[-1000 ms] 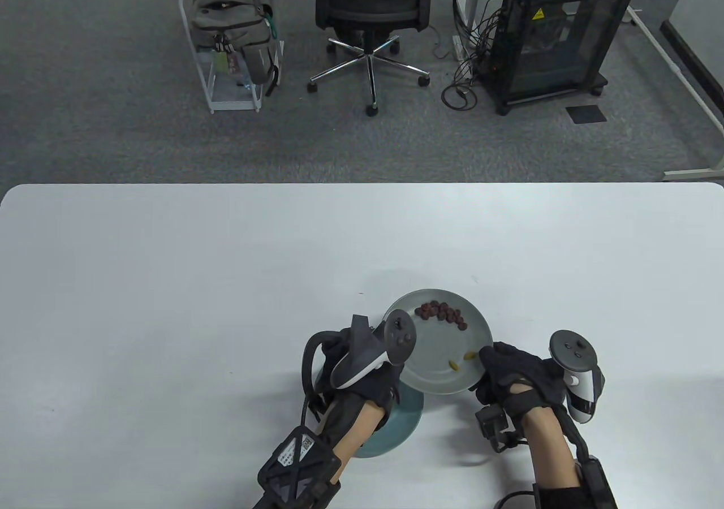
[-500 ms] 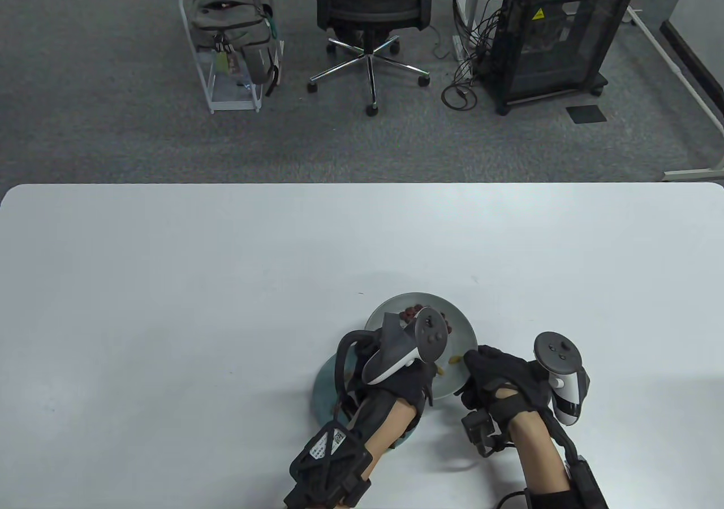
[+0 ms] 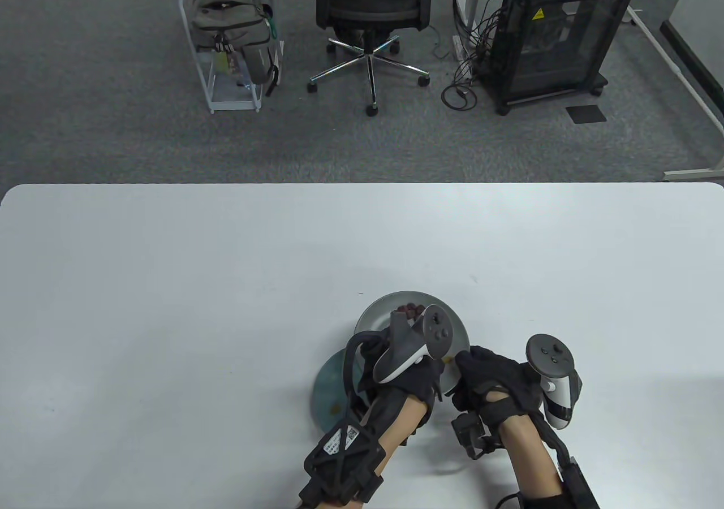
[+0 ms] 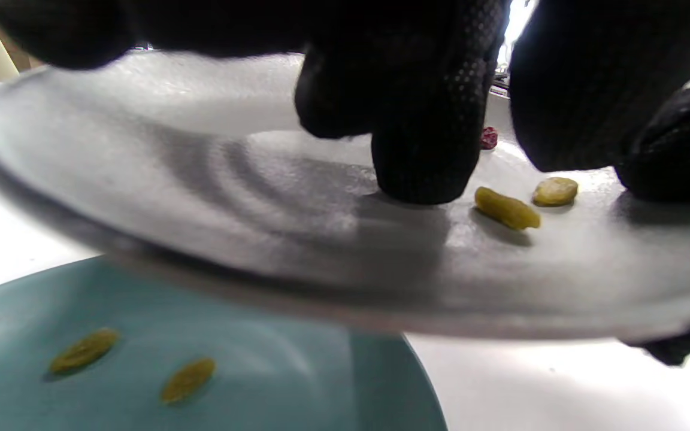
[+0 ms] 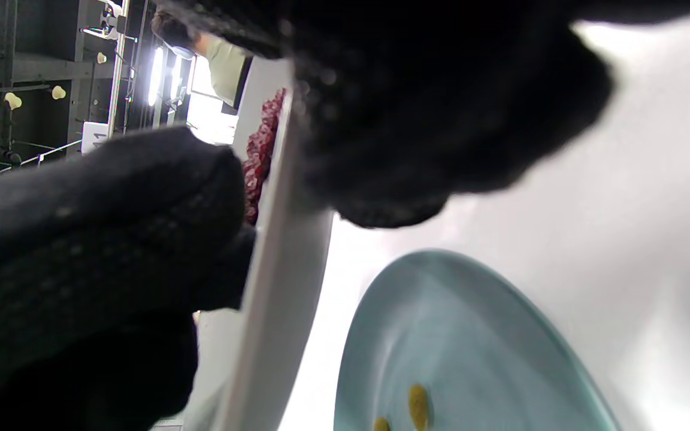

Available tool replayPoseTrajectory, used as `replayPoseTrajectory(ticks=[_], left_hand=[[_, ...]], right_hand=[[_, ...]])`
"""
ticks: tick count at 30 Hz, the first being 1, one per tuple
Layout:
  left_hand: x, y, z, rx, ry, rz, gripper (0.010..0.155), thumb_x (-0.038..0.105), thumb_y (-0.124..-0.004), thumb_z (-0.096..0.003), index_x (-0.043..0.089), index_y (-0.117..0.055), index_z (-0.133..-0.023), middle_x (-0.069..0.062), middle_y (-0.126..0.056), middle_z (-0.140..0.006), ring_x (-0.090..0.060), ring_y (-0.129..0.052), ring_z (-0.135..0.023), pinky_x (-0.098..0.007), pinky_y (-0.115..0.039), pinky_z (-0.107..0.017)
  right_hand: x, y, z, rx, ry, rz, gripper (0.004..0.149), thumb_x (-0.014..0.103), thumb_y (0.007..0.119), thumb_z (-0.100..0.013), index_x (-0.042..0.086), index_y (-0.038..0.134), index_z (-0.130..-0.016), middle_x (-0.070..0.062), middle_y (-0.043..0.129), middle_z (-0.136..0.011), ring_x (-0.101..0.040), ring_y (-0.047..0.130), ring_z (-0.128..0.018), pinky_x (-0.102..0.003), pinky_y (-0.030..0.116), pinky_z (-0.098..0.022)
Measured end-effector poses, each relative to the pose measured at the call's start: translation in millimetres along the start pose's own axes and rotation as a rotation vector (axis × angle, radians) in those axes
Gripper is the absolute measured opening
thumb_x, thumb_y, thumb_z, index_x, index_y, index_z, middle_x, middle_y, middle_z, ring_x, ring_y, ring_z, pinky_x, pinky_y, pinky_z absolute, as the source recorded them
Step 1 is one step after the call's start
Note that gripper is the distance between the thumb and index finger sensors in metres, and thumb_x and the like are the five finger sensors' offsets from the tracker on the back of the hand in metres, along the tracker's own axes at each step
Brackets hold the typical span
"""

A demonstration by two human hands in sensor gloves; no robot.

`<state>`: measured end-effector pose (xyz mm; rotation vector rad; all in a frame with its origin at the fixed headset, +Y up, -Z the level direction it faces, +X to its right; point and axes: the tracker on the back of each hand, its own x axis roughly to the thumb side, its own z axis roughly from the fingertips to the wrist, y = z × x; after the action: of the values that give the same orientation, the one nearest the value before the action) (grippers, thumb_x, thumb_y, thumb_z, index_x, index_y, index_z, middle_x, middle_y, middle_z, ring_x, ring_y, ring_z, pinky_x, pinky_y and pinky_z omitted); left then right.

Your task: Pick raisins with hand pinch into plate

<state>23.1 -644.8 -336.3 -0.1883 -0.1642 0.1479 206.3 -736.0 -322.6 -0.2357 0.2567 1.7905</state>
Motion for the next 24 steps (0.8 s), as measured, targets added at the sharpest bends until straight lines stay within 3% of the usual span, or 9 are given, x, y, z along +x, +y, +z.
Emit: replayPoseTrajectory(ticks=[24], left_hand=[[12, -6, -5, -0.027, 0.052, -0.059, 0.045, 0.045, -0.099, -0.0407, 0.005, -0.104, -0.062, -0.007, -0.101, -0.040, -0.021, -0.092, -0.018, -0.052, -0.080, -0.027]], right_hand=[[1, 3, 1, 0.015, -0.006, 0.018, 0.052, 0.031, 0.076, -0.049, -0.007, 0.073, -0.085, -0.013, 0.107, -0.048, -0.019, 0.105, -0.008, -0.027, 0.090, -0.003]])
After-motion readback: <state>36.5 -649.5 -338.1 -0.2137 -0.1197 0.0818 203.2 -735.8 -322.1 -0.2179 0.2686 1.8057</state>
